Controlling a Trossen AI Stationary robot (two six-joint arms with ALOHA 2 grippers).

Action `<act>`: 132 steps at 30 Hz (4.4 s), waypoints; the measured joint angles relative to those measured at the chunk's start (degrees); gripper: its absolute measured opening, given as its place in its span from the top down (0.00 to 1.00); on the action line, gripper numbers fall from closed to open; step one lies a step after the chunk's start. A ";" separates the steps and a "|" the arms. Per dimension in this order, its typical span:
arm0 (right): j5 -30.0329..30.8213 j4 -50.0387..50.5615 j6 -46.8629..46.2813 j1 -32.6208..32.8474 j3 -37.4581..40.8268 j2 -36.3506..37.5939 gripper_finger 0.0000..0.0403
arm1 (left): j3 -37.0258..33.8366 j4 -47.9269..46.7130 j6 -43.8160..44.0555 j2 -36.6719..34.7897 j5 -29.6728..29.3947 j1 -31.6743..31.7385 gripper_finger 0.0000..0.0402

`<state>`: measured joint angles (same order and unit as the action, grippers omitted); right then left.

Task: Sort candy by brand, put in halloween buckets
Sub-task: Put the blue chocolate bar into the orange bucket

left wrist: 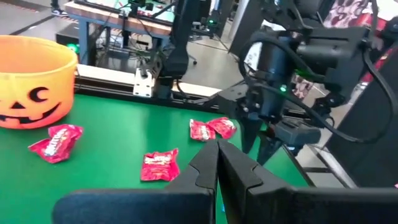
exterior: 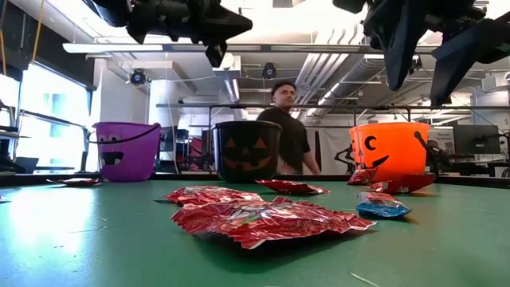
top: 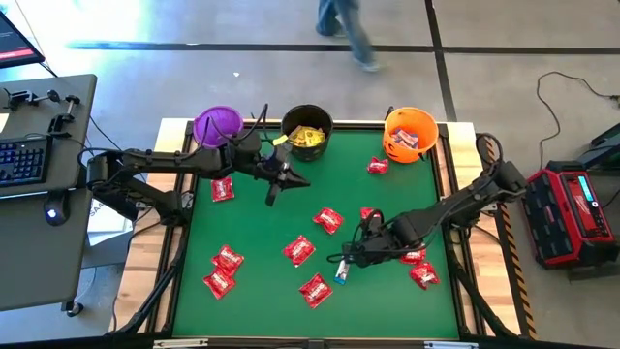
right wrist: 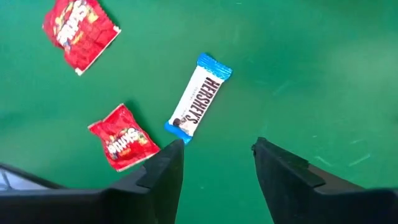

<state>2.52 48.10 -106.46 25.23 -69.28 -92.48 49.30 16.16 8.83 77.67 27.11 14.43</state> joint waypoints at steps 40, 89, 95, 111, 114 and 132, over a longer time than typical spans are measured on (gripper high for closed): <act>1.36 -9.61 -15.03 -2.01 0.02 -15.89 0.37 | 0.02 -4.28 -2.56 0.02 -2.66 0.16 1.00; 3.50 -4.23 7.94 -7.50 0.00 -10.88 1.00 | 0.02 -4.68 -3.45 0.04 -2.66 0.59 1.00; 2.82 -9.28 10.52 -7.48 0.00 -11.14 0.90 | 0.02 -4.72 -3.51 0.04 -2.64 0.59 1.00; 3.49 -10.02 11.63 -7.58 -0.08 -17.17 0.42 | 0.02 -4.87 -3.79 0.04 -2.64 0.59 1.00; 3.51 -9.84 11.87 -7.59 -0.17 -17.55 0.47 | 0.03 -4.87 -4.28 0.04 -2.66 0.59 1.00; 1.82 -13.19 14.87 -9.05 -0.04 -17.11 0.99 | 0.04 -7.43 -4.60 0.04 -7.29 1.16 1.00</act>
<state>4.34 34.92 -91.59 16.18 -69.31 -109.59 49.34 8.73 4.23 77.71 19.82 15.59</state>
